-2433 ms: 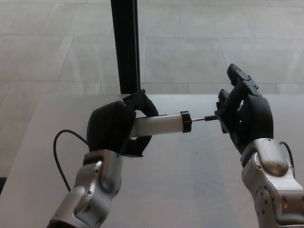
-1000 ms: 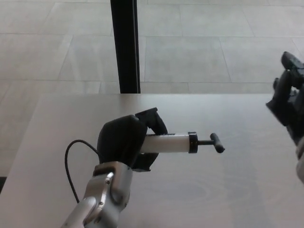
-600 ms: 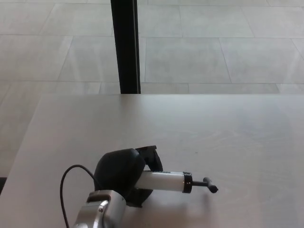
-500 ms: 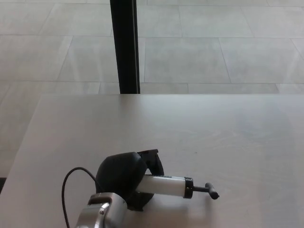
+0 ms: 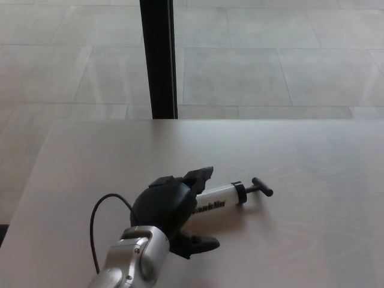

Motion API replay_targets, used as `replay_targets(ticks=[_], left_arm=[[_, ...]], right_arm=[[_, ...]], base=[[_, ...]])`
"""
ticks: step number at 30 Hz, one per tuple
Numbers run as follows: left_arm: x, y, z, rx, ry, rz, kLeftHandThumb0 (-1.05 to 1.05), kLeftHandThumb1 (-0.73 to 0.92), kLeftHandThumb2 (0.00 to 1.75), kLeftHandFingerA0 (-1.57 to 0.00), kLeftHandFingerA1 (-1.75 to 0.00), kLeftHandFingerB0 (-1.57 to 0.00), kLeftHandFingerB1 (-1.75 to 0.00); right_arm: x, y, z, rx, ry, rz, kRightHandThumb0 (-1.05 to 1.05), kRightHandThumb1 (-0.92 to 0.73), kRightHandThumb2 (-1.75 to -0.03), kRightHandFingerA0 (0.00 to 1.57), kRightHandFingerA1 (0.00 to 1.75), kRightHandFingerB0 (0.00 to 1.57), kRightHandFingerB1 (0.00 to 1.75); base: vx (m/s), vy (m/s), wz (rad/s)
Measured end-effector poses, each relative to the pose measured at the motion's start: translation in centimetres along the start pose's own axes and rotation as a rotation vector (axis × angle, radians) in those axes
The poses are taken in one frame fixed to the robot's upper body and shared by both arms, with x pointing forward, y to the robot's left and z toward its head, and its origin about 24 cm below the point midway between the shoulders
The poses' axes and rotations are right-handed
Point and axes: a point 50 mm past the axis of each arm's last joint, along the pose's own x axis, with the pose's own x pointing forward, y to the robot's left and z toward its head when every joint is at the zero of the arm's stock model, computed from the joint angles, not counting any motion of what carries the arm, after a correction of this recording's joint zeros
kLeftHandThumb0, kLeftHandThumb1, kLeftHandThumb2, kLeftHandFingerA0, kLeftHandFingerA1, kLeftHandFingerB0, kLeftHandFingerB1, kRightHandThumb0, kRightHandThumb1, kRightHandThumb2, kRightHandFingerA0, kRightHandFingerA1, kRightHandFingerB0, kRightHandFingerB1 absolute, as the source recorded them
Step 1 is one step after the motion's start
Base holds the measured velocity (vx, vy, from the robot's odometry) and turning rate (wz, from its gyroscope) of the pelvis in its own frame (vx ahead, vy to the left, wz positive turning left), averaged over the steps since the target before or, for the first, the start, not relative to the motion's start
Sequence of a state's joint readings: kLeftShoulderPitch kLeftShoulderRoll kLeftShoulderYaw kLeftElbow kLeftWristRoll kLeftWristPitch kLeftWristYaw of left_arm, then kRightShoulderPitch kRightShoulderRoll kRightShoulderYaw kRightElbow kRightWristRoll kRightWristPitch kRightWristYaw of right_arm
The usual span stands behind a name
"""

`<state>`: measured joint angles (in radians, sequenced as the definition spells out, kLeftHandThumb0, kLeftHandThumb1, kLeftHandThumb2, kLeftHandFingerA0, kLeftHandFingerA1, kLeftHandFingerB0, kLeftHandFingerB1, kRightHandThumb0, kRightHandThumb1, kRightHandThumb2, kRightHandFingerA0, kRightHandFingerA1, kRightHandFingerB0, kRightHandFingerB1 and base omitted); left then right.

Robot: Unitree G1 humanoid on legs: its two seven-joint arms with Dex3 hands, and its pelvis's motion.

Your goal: The robot uses its left hand to lift the air pump kept on the middle of the desk and use the right hand to compress the handle

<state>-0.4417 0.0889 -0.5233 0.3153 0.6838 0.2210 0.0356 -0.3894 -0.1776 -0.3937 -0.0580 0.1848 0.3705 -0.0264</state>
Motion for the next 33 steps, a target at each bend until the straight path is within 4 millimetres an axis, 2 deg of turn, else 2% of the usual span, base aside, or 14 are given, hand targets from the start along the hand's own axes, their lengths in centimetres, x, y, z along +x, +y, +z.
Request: replay_targets(ticks=[1,2,4,5,9,10,11,15,16,23,25,26,30,33], left_arm=[[0.0,0.1,0.0,0.002,0.002,-0.009,-1.05,0.64,0.62,0.0,0.0,0.0,0.0],[0.1,0.2,0.0,0.005,0.004,-0.018,-1.05,0.49,0.87,0.0,0.0,0.0,0.0],[0.2,0.5,0.0,0.012,0.008,-0.039,-1.05,0.5,0.88,0.0,0.0,0.0,0.0],[0.2,0.6,0.0,0.016,0.01,-0.046,-1.05,0.67,0.63,0.0,0.0,0.0,0.0],[0.3,1.1,-0.1,0.032,0.023,-0.083,-1.05,0.69,0.61,0.0,0.0,0.0,0.0],[0.3,1.2,-0.2,0.034,0.025,-0.088,-1.05,0.51,0.88,0.0,0.0,0.0,0.0],[0.3,1.3,-0.2,0.036,0.03,-0.101,-1.02,0.68,0.61,0.0,0.0,0.0,0.0],[0.2,2.2,-0.5,0.011,0.044,-0.123,-0.96,0.68,0.61,0.0,0.0,0.0,0.0],[0.1,2.8,-0.7,-0.009,0.05,-0.115,-0.97,0.56,0.99,0.0,-0.13,0.0,0.0],[-1.2,8.8,-2.6,-0.174,0.071,0.054,-0.96,0.55,0.98,0.0,-0.18,0.0,0.0],[-1.8,10.3,-3.1,-0.22,0.071,0.103,-0.94,0.55,0.95,0.0,-0.15,0.0,0.0],[-2.1,11.0,-3.5,-0.247,0.072,0.13,-0.95,0.56,0.95,0.0,-0.17,0.0,0.0],[-3.5,13.2,-5.1,-0.331,0.085,0.215,-0.96,0.65,0.99,0.0,-0.14,0.0,-0.07],[-4.9,14.7,-7.0,-0.383,0.119,0.279,-0.81,0.66,1.03,0.0,-0.27,0.0,-0.17]], right_arm=[[0.0,0.0,0.0,0.0,0.0,0.001,-0.82,-0.92,-0.81,0.16,0.54,0.21,0.38],[0.0,0.0,0.0,0.0,0.0,0.002,-0.84,-0.92,-0.79,0.16,0.55,0.23,0.37],[0.0,0.1,0.0,-0.001,0.001,0.003,-0.85,-0.92,-0.79,0.14,0.53,0.24,0.38],[0.0,0.1,0.0,-0.001,0.001,0.003,-0.87,-0.81,-0.94,0.16,0.57,0.18,0.42],[0.0,0.1,0.0,-0.001,0.001,0.004,-0.82,-0.92,-0.81,0.16,0.54,0.21,0.37],[0.0,0.1,0.0,-0.001,0.002,0.004,-0.82,-0.92,-0.81,0.16,0.54,0.22,0.36],[0.0,0.1,0.0,-0.002,0.002,0.005,-0.83,-0.92,-0.8,0.17,0.56,0.2,0.37],[0.0,0.2,-0.1,-0.003,0.003,0.007,-0.83,-0.92,-0.8,0.16,0.56,0.19,0.37],[0.0,0.2,-0.1,-0.003,0.003,0.006,-0.83,-0.92,-0.79,0.16,0.57,0.17,0.36],[-0.2,-1.0,-0.1,-0.026,0.01,-0.021,-0.81,-0.92,-0.81,0.13,0.6,0.19,0.38],[-0.3,-1.4,-0.3,-0.029,0.016,-0.029,-0.88,-0.81,-0.93,0.13,0.58,0.15,0.41],[-0.4,-1.5,-0.3,-0.032,0.019,-0.033,-0.82,-0.92,-0.8,0.12,0.58,0.18,0.37],[-0.6,-2.2,-0.5,-0.041,0.025,-0.048,-0.85,-0.92,-0.77,0.12,0.59,0.25,0.39],[-0.8,-3.1,-0.5,-0.05,0.031,-0.067,-0.84,-0.92,-0.79,0.12,0.56,0.2,0.38]], base=[[0.0,0.0,0.0],[0.0,0.0,0.0],[0.0,0.0,0.0],[0.0,0.0,0.0],[0.0,0.0,0.0],[0.0,0.0,0.0],[0.0,0.0,0.0],[0.0,0.0,0.0],[0.0,0.0,0.0],[0.0,0.0,0.0],[0.0,0.0,0.0],[0.0,0.0,0.0],[0.0,0.0,0.0],[0.0,0.0,0.0]])
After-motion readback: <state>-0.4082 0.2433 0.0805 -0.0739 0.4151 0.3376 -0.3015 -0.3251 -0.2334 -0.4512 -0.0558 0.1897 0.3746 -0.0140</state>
